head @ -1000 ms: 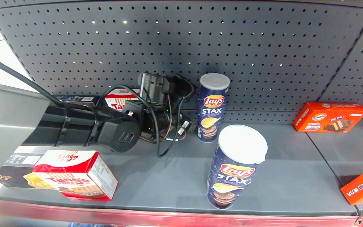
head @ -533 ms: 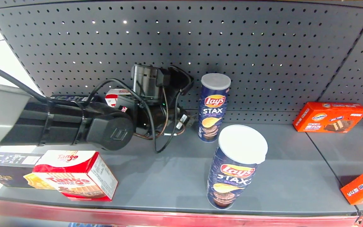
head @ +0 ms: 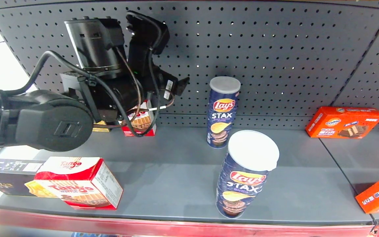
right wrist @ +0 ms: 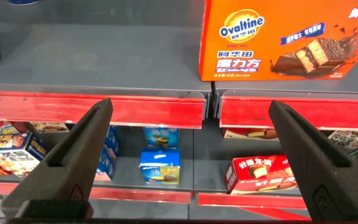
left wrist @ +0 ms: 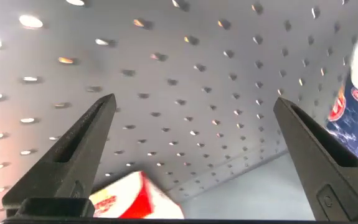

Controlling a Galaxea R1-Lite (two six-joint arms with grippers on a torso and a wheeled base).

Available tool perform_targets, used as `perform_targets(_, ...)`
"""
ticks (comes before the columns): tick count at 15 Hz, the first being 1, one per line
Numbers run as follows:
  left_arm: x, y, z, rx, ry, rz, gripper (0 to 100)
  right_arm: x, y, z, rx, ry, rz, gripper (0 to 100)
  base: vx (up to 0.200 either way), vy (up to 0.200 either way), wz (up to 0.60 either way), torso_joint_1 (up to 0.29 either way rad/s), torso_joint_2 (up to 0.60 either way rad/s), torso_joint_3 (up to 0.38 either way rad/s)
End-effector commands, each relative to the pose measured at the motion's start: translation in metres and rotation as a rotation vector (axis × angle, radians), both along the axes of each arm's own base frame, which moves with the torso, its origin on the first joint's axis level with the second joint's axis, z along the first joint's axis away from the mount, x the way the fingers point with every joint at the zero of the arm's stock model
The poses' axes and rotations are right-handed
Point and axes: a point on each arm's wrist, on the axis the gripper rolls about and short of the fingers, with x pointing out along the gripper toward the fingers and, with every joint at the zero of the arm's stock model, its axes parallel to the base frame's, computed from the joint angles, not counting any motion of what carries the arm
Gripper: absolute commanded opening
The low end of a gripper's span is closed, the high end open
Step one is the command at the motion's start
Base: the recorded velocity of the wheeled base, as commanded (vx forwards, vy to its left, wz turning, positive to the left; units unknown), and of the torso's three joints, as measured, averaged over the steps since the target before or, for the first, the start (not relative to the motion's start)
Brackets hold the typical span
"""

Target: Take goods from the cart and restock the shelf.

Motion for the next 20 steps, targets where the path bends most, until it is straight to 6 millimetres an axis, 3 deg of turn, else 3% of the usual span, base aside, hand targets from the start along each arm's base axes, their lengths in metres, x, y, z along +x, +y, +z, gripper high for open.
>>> perform_targets(1,-0.023,0.013,0.006,-0.037,-0.042,-0.002,100,0.000,0.000,0.000,-0.002,0.002,0.005,100,0.000,0.000,0.00,0.000,0.00,0.000)
perform_targets(6,-0.045,0.027,-0.015,-0.138,-0.048,-0.017,100,0.000,0.000,0.000,-0.003,0.010,0.013,100,0.000,0.000,0.00,0.000,0.00,0.000)
perform_targets(7,-0.046,0.028,-0.016,-0.158,-0.055,-0.023,100,-0.001,0.000,0.013,-0.009,-0.011,0.031,100,0.000,0.000,0.00,0.000,0.00,0.000)
perform_targets(8,-0.047,0.028,-0.014,-0.177,-0.072,-0.030,100,0.010,0.000,0.081,0.001,-0.006,0.065,100,0.000,0.000,0.00,0.000,0.00,0.000)
perform_targets(9,-0.046,0.028,-0.018,-0.174,-0.065,-0.046,100,0.036,0.002,0.120,0.027,0.062,0.122,100,0.000,0.000,0.00,0.000,0.00,0.000)
perform_targets(10,-0.044,0.030,-0.021,-0.174,-0.066,-0.046,100,0.049,0.005,0.138,0.019,0.071,0.194,100,0.000,0.000,0.00,0.000,0.00,0.000)
perform_targets(14,-0.037,0.047,-0.022,-0.175,-0.083,-0.006,100,0.102,0.016,0.143,-0.089,0.203,0.289,100,0.000,0.000,0.00,0.000,0.00,0.000)
perform_targets(15,-0.034,0.054,-0.020,-0.179,-0.096,0.010,100,0.122,0.027,0.140,-0.102,0.243,0.359,100,0.000,0.000,0.00,0.000,0.00,0.000)
perform_targets(20,-0.025,0.047,-0.023,-0.176,-0.093,0.005,100,0.147,0.070,0.114,-0.170,0.409,0.611,100,0.000,0.000,0.00,0.000,0.00,0.000)
